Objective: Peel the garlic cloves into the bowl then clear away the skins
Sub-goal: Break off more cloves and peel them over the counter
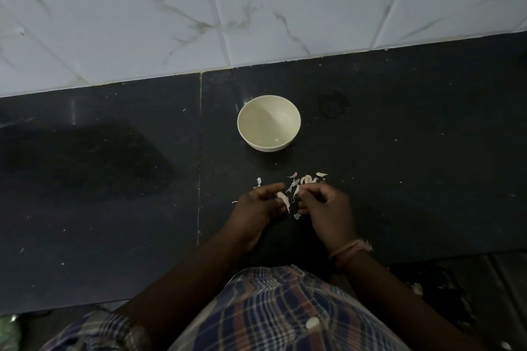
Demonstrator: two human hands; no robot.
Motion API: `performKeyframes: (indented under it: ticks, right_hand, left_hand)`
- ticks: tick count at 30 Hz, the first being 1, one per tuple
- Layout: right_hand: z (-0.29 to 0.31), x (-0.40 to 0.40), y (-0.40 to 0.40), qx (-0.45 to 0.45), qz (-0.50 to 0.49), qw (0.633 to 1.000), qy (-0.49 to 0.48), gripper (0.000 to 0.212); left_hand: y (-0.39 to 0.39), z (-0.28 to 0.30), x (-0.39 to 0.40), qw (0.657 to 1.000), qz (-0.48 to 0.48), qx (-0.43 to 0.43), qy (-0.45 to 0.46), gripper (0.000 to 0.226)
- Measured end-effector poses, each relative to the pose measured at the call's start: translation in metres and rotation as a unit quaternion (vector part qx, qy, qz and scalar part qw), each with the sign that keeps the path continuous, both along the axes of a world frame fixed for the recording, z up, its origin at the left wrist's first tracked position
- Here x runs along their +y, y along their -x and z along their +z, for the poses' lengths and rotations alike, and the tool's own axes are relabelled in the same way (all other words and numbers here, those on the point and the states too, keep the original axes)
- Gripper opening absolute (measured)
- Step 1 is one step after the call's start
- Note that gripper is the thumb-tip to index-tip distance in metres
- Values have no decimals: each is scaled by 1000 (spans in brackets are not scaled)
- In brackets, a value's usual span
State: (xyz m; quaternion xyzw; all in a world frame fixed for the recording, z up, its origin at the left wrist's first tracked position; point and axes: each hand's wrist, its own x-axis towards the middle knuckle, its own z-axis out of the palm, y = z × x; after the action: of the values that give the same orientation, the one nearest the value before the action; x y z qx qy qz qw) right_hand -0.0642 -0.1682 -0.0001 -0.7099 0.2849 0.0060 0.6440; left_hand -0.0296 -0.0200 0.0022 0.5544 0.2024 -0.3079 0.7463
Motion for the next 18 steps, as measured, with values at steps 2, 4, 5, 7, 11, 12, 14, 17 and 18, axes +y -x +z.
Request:
performKeyframes:
  ticks: [2,4,5,7,11,12,14,17,18]
  right_hand:
    - [1,7,2,-5,45,999,12,10]
    - [2,11,3,-17,67,998,15,10]
    - [4,12,3,-23,69,997,9,9]
    - [6,15,3,-28,64,998,-6,7]
    - [7,18,4,-37,52,998,-23,14]
    - [7,19,5,-38,49,998,-27,16]
    - [9,21,6,-42,57,997,-36,20]
    - [16,22,9,-54,81,994,-39,27]
    - [17,21,10,-56,90,994,-38,26]
  left_hand:
    - [0,0,2,1000,5,-11,7,33]
    - [1,0,4,1000,13,-22,16,29]
    - [1,1,5,999,16,-28,21,27]
    - [1,2,8,999,21,-36,29,25]
    - [5,5,9,998,23,-42,35,22]
    - [7,6,9,998,24,-45,39,21]
    - [9,6,9,997,23,-49,55,21]
    - [9,7,11,996,16,-51,74,27]
    - [8,8,11,996,21,-50,71,28]
